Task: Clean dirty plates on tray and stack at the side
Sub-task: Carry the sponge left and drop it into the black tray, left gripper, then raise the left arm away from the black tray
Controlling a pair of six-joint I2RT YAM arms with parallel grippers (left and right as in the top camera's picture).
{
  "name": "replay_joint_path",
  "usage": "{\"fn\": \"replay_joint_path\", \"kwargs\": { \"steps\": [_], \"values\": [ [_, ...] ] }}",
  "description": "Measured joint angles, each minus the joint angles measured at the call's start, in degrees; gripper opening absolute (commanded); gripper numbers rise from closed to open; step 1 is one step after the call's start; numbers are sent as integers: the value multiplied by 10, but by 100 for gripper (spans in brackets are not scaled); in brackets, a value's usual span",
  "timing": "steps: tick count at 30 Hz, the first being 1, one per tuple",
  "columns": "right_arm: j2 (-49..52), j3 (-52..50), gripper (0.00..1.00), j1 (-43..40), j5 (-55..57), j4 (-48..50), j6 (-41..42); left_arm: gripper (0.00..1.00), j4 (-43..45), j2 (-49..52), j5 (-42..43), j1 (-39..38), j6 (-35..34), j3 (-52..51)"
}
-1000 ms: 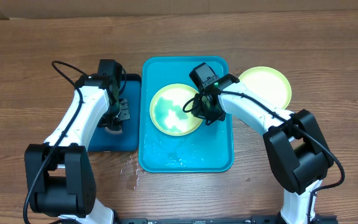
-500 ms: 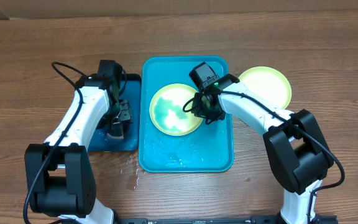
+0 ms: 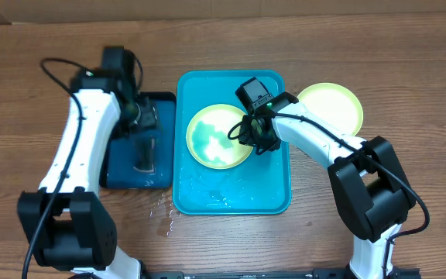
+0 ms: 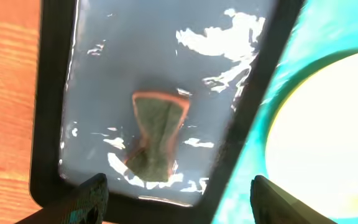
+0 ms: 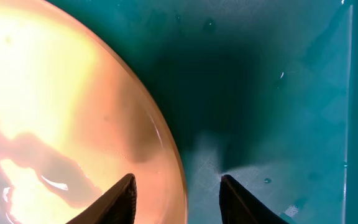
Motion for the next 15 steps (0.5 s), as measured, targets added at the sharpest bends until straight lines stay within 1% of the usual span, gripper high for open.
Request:
{"fn": "replay_joint_path", "kwargs": {
  "steps": [3, 4, 9, 12, 13, 15],
  "values": [
    [1, 0, 34, 0, 0, 1, 0, 74, -17, -7, 41, 20, 2, 40],
    [2, 0, 33, 0, 0, 2, 0, 74, -20, -12, 56, 28, 2, 49],
    [4, 0, 22, 0, 0, 2, 1, 75, -30, -43, 109, 74, 2, 63],
    [4, 0, 23, 0, 1, 3, 1, 75, -45, -58, 122, 106, 2, 64],
    [4, 0, 26, 0, 1, 3, 1, 75, -50, -61, 125, 115, 2, 64],
    [4, 0, 28, 0, 2, 6, 2, 75, -62, -63, 128, 134, 2, 64]
  ]
}}
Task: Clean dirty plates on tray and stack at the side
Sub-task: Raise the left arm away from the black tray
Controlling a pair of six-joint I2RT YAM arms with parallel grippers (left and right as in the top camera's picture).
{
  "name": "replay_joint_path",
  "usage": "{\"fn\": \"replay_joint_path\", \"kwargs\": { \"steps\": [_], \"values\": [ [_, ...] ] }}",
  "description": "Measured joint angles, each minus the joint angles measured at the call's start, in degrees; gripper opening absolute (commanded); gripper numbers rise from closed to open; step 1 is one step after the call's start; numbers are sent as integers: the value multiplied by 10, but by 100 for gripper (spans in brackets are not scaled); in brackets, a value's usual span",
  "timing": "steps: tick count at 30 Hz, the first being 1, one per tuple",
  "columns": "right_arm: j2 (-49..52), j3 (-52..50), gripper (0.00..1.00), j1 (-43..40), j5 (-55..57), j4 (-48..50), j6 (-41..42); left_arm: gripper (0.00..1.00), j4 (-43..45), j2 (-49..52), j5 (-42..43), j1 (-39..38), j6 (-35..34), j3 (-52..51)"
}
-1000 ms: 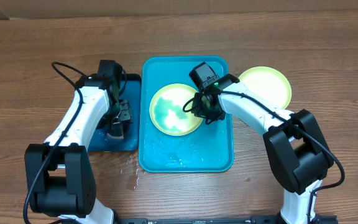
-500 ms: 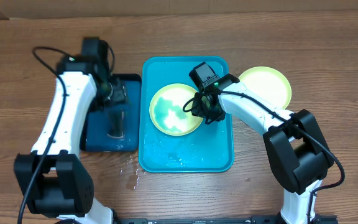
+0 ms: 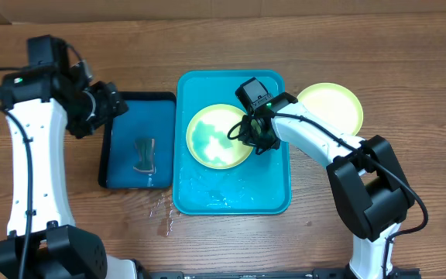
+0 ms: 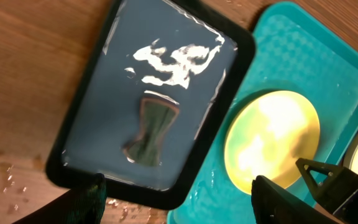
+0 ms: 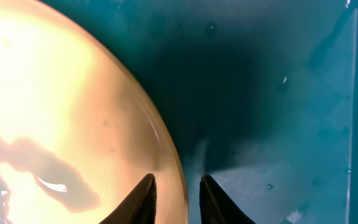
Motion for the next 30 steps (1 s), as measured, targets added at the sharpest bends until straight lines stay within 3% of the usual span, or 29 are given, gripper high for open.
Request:
{"fn": "replay_joint_path", "kwargs": {
  "steps": [9, 11, 17, 20, 30],
  "values": [
    [0, 0, 27, 0, 0, 6, -2, 79, -13, 0, -16, 8, 0, 0],
    [1, 0, 21, 0, 0, 5, -2, 80, -13, 0, -24, 8, -1, 0],
    [3, 0, 9, 0, 1, 5, -1, 100, -13, 0, -44, 12, -6, 0],
    [3, 0, 4, 0, 2, 5, -2, 100, -13, 0, -48, 12, -9, 0],
    [3, 0, 4, 0, 0, 7, -2, 100, -14, 0, -50, 12, -9, 0]
  ]
}}
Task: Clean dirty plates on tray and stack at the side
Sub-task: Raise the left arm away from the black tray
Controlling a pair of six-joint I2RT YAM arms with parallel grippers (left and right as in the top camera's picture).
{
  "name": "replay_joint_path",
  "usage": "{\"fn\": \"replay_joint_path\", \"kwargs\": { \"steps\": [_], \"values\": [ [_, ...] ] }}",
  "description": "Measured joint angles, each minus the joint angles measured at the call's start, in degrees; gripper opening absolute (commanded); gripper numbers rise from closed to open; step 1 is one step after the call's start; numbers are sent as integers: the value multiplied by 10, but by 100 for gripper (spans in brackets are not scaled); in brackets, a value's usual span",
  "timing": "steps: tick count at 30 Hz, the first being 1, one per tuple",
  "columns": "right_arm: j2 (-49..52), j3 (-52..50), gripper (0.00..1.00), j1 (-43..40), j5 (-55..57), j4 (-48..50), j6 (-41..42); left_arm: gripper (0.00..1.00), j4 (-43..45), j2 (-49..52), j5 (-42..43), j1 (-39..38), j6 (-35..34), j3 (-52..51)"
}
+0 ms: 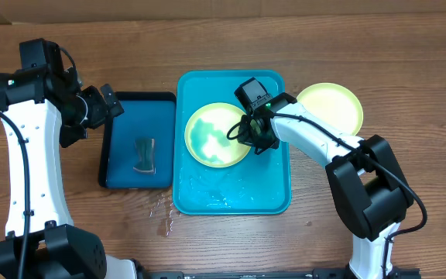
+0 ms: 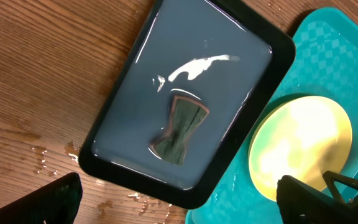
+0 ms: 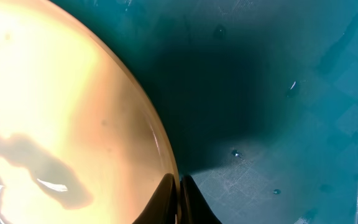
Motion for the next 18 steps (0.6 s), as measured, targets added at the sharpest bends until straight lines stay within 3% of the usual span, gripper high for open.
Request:
{"fn": "replay_joint_path", "kwargs": {
  "steps": [18],
  "values": [
    [0, 0, 4, 0, -4, 2, 0, 100, -1, 0, 0, 0, 0, 0]
  ]
}}
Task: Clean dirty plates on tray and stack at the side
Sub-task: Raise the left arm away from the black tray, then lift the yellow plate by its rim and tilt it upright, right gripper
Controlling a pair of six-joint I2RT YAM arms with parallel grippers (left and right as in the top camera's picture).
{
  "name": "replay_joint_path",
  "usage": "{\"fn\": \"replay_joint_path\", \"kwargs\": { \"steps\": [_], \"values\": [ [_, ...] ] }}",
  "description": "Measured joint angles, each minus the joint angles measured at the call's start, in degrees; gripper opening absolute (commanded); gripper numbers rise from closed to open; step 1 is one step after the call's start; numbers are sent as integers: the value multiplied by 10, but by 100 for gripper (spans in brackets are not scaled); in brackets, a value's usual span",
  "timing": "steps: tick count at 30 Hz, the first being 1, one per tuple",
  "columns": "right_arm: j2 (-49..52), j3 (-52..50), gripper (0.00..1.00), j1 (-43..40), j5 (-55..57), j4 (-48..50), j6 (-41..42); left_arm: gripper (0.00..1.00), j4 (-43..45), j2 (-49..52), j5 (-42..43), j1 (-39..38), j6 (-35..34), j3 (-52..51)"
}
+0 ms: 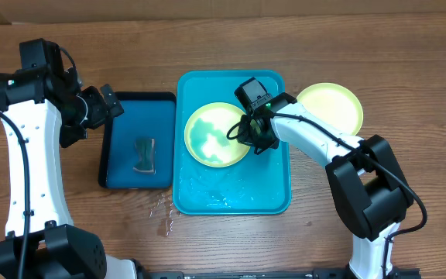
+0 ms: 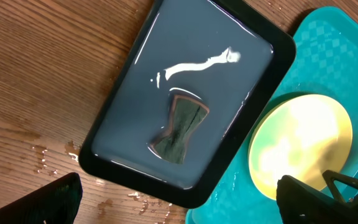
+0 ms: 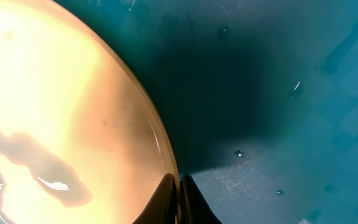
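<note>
A yellow-green plate (image 1: 217, 136) with a wet blue-green smear lies in the teal tray (image 1: 273, 194). My right gripper (image 1: 251, 136) is shut on the plate's right rim (image 3: 166, 155), one finger inside the rim and one outside. A second yellow-green plate (image 1: 330, 107) rests on the table to the right of the tray. A dark sponge (image 1: 144, 154) lies in water in the black tray (image 1: 118, 182). My left gripper (image 1: 99, 107) hangs open, high over the black tray's left edge, with nothing between its fingers (image 2: 61, 198).
Water drops (image 1: 163, 217) lie on the wooden table by the front corners of the two trays. The black tray and the teal tray sit side by side, touching. My right arm reaches over the teal tray's right half.
Only the ripple on the water in the black tray has shifted. Both arms and the plate stay where they were.
My left gripper was low over the sponge in the black tray, then raised and off to the left, open and empty. My right gripper stood open astride the plate's right rim, then narrower, then shut on it. The plate has shifted slightly left.
</note>
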Motion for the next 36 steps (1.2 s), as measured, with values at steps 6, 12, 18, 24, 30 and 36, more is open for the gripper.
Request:
{"fn": "replay_joint_path", "kwargs": {
  "steps": [6, 12, 18, 24, 30, 36],
  "values": [
    [0, 0, 4, 0, -1, 1, 0, 100, 0, 0, 0, 0, 0, 0],
    [0, 0, 4, 0, -4, 3, 1, 100, 0, 0, 0, 0, 0, 0],
    [0, 0, 4, 0, -8, 3, 1, 100, 0, 0, 0, 0, 0, 0],
    [0, 0, 4, -11, -27, 3, 2, 100, 0, 0, 0, 0, 0, 0],
    [0, 2, 4, -56, -80, -11, -11, 100, 0, 0, 0, 0, 0, 0],
    [-7, 14, 4, -92, -123, -39, -50, 100, 0, 0, 0, 0, 0, 0]
  ]
}}
